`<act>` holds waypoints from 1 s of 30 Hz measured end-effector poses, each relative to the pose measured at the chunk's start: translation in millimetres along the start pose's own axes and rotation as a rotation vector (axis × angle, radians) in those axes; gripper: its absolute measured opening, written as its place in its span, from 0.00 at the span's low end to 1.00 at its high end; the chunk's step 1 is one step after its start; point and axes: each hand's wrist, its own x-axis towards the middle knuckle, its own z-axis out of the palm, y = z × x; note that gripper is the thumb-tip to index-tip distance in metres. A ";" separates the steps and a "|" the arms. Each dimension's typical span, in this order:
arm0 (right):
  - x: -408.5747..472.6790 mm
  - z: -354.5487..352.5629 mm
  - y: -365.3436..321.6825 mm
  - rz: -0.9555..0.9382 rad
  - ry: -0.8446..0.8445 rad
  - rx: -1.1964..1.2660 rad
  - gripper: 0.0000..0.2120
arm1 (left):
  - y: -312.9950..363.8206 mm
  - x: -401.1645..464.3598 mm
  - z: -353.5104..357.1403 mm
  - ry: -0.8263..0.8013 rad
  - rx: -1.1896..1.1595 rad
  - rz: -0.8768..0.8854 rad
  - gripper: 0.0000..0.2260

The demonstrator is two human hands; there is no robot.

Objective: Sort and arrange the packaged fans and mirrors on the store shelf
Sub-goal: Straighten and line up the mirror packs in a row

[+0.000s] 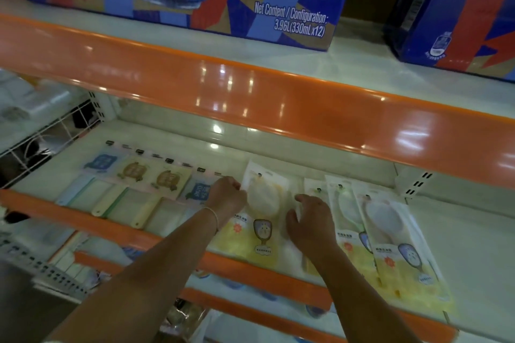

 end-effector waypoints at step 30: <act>-16.8 59.1 -12.7 -0.282 -0.181 -0.121 0.37 | -52.1 -48.7 10.5 0.043 0.737 0.573 0.16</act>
